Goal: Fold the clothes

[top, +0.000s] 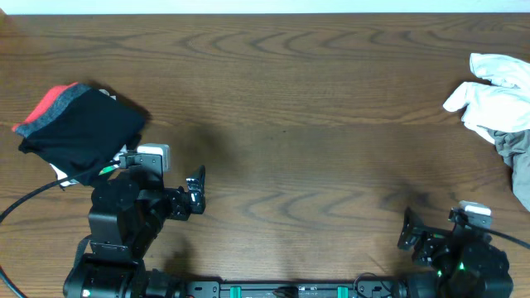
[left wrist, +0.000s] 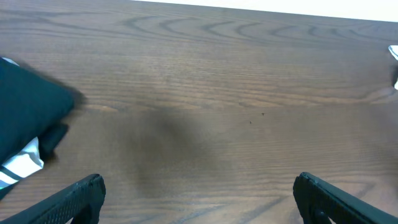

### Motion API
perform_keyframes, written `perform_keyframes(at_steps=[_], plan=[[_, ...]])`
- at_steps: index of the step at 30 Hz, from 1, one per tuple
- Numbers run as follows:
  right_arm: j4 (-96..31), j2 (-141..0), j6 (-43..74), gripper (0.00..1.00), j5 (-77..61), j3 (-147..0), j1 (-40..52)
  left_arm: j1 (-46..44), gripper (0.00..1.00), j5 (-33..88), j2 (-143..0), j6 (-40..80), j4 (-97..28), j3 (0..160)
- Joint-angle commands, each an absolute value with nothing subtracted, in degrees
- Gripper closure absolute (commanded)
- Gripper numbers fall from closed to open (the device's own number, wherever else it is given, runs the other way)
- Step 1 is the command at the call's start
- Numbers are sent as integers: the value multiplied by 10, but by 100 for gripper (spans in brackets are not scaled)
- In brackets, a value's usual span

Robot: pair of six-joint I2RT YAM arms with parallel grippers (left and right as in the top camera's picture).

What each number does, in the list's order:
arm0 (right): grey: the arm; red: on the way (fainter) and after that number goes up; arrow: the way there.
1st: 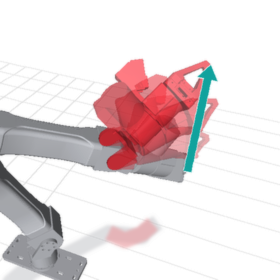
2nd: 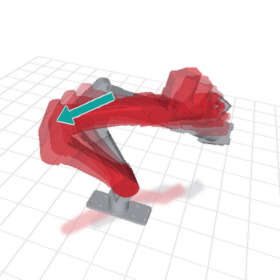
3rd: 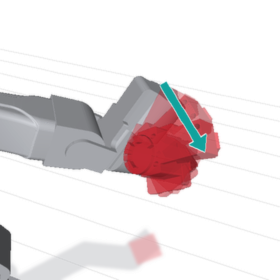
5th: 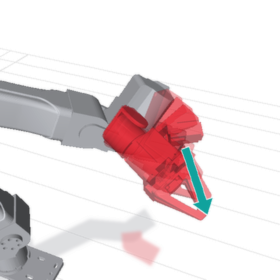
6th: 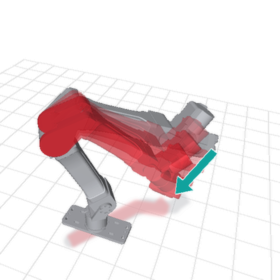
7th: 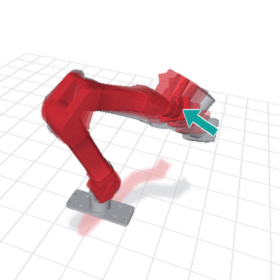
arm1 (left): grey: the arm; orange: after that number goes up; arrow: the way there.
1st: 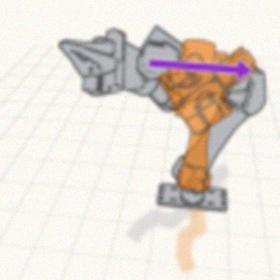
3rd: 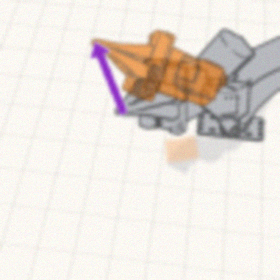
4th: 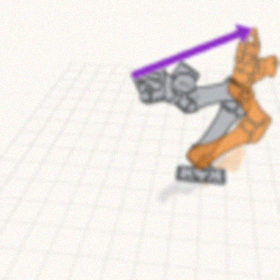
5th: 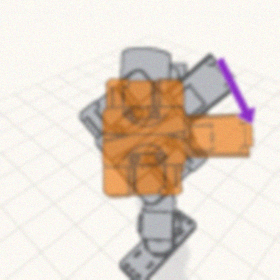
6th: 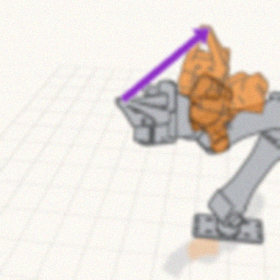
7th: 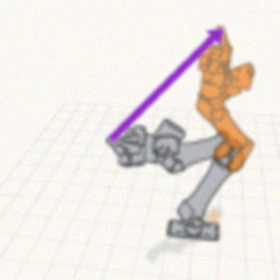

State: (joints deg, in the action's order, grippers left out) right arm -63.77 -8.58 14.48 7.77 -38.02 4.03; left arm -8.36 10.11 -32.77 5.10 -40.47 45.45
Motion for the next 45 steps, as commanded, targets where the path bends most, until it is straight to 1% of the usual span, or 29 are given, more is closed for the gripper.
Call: perform_keyframes(at_steps=[1,5,10,14,22,26,34,45], plan=[[-637,-59,151,1,86,-374,38,-84,2,102,-326,48,-405,452],[-637,-3,152,1,86,-374,38,-84,2,102,-326,48,-405,452],[-631,-3,154,1,73,-369,51,-84,2,102,-326,48,-405,452],[-587,-3,125,1,74,-340,56,-84,2,102,-326,48,-405,452],[-413,-3,61,1,35,-222,56,-84,2,102,-326,48,-405,452],[-284,-3,13,1,-11,-146,56,-84,2,102,-326,48,-405,452],[-28,-3,12,1,-24,-6,57,-84,2,102,-326,48,-405,452],[-41,-3,3,1,-20,-3,57,-84,2,102,-326,48,-405,452]])
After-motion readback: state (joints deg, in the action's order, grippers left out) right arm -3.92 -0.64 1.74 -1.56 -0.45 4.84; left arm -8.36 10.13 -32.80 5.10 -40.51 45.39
